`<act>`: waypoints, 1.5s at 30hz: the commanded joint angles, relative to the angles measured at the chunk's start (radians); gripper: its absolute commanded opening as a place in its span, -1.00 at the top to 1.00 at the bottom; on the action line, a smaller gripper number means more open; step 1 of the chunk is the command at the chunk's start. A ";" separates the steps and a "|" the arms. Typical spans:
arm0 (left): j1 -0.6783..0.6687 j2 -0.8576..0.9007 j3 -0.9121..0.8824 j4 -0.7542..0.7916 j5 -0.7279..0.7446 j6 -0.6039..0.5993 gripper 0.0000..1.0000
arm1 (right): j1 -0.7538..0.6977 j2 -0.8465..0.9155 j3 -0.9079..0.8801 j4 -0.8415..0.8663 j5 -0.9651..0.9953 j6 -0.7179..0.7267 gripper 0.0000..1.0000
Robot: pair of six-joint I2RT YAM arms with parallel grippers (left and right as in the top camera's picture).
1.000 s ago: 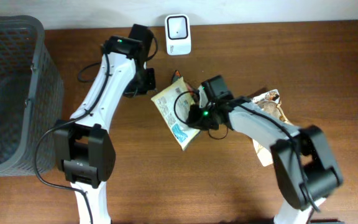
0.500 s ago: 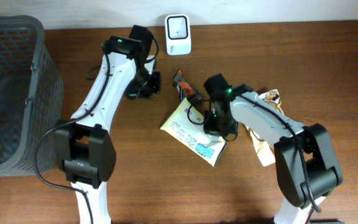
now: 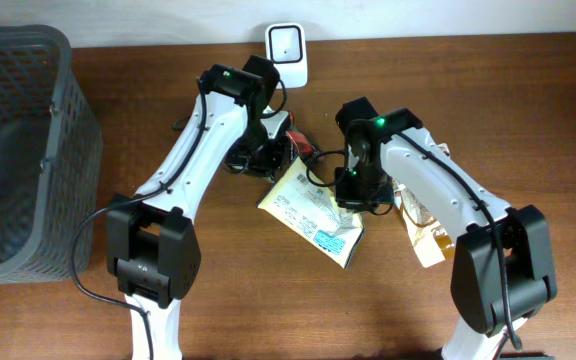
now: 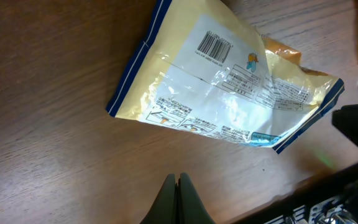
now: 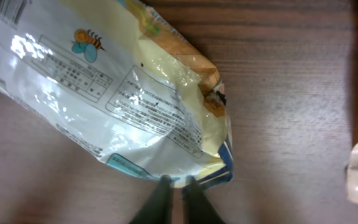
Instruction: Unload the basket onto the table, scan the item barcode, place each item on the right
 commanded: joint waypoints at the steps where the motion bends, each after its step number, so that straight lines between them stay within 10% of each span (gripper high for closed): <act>1: 0.003 0.043 0.008 -0.003 0.011 0.019 1.00 | -0.003 -0.021 -0.058 0.035 -0.072 -0.002 0.92; 26: -0.034 0.101 0.008 0.019 0.108 0.019 1.00 | -0.174 -0.020 -0.307 0.475 0.009 -0.021 0.88; 35: -0.113 0.101 0.008 0.097 0.175 0.019 1.00 | -0.194 -0.021 -0.116 0.301 -0.139 -0.076 0.86; 40: -0.118 0.137 0.008 0.137 0.175 -0.011 1.00 | -0.249 -0.021 0.040 0.093 -0.139 -0.076 0.63; 45: -0.119 0.233 0.008 0.200 0.210 -0.043 1.00 | -0.311 -0.021 0.072 -0.003 -0.139 -0.127 -0.04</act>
